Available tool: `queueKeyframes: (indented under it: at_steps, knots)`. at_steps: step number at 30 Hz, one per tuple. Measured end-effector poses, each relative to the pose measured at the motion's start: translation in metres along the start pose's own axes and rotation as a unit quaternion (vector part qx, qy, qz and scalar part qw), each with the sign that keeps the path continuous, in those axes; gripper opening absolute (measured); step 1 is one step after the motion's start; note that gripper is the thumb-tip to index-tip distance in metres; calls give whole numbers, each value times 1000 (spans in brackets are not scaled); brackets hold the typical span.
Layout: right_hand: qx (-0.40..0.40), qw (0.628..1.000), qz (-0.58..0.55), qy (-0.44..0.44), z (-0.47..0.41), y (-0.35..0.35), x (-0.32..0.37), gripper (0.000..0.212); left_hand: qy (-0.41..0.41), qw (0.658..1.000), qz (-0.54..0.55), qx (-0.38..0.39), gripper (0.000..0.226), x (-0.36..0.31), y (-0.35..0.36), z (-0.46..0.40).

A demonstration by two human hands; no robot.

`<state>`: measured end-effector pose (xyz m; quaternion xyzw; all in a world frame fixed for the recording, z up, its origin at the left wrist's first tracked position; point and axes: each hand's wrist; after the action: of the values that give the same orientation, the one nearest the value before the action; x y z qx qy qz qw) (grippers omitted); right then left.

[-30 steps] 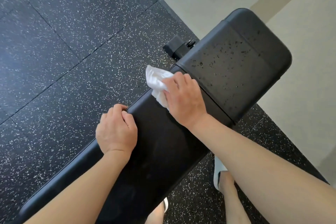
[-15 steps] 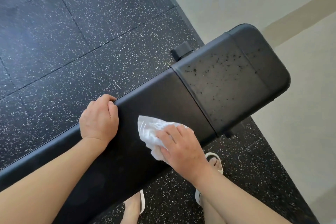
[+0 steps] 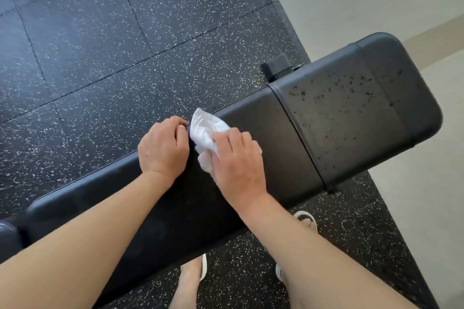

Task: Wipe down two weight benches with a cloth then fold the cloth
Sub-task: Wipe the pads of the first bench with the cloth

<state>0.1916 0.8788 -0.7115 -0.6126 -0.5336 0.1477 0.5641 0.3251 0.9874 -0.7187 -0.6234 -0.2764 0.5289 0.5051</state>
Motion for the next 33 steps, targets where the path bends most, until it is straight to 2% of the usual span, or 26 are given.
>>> queueKeyframes:
  at_steps: [2,5,8,12,15,18,20,22,25,29,33]
  knots:
    - [47,996,-31,-63,50,-8,8,12,-16,1000,24,9,37,2,-2,-2]
    - [114,981,-72,-142,105,-33,-8,25,-7,999,36,10,35,2,-4,-1]
    - [117,973,-66,-190,93,-52,-46,23,8,1000,22,1,33,1,-3,1]
    - [46,994,1,-102,13,-45,-77,18,15,1000,15,1,35,0,-3,1]
    - [-4,999,37,-32,-31,-22,-59,18,20,1000,15,2,36,1,-3,1]
    - [-21,999,41,28,-40,-3,-26,23,16,1000,19,-2,37,2,-4,2]
    - [-17,999,29,23,-31,3,-10,29,18,1000,15,4,35,3,-4,2]
    - [2,999,6,-33,-15,-1,-5,34,32,999,11,30,33,4,-5,2]
    - [44,994,-25,-94,9,-25,-25,23,78,994,21,72,34,5,-14,4]
    - [92,993,-33,-59,37,-73,-75,17,124,988,7,90,48,-3,-21,4]
    - [56,998,-31,-8,43,-113,-120,20,163,983,28,75,50,-55,-3,0]
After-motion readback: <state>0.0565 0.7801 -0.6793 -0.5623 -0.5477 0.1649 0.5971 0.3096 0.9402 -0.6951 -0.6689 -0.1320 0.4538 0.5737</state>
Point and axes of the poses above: each hand's wrist, its own z-axis away from the middle knuckle, its own y-axis out of the palm, x = y × z, and after that the axes turned 9 degrees about -x, right-handed
